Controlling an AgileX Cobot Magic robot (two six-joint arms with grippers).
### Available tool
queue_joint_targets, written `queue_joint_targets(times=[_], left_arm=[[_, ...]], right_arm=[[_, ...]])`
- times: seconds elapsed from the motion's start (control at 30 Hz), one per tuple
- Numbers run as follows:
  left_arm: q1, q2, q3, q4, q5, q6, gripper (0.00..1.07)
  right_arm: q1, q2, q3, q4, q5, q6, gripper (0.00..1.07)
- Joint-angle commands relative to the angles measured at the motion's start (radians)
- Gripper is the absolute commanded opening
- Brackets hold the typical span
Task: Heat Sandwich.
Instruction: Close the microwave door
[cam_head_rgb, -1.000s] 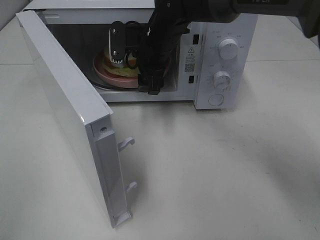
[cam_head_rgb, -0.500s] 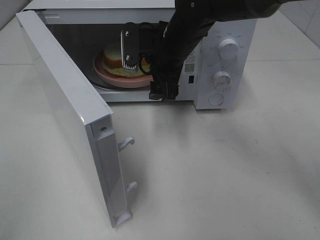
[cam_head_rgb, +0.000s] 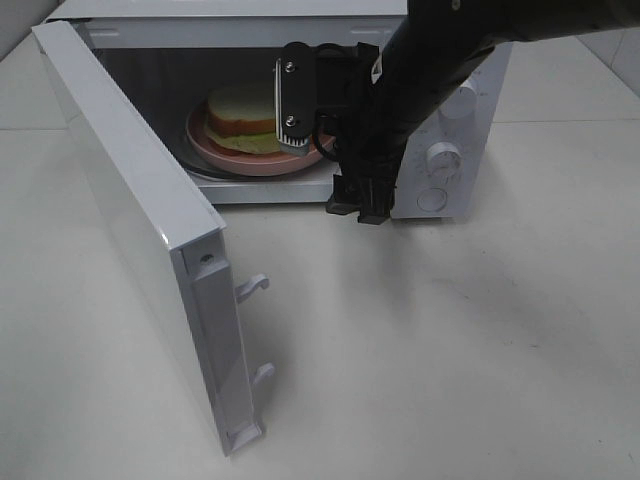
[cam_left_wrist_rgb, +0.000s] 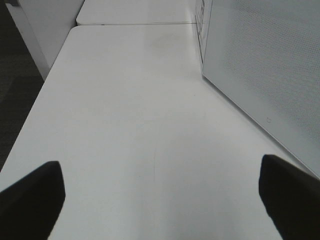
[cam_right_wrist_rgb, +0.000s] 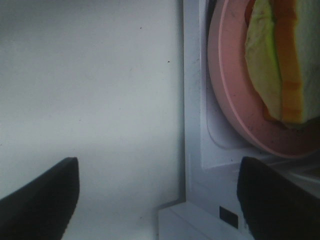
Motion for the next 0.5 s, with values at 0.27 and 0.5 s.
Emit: queue_joint_targets(times=[0.27, 0.5], left_arm=[[0.003, -0.027, 0.002, -0.006, -0.007, -0.002, 1.03], [0.003, -0.027, 0.002, -0.006, -0.007, -0.002, 1.03]], right_arm=[[-0.001, -0.171, 0.171, 0.003, -0.005, 0.079, 0.81], [-0.001, -0.259, 0.256, 0.003, -0.004, 0.120, 0.80]])
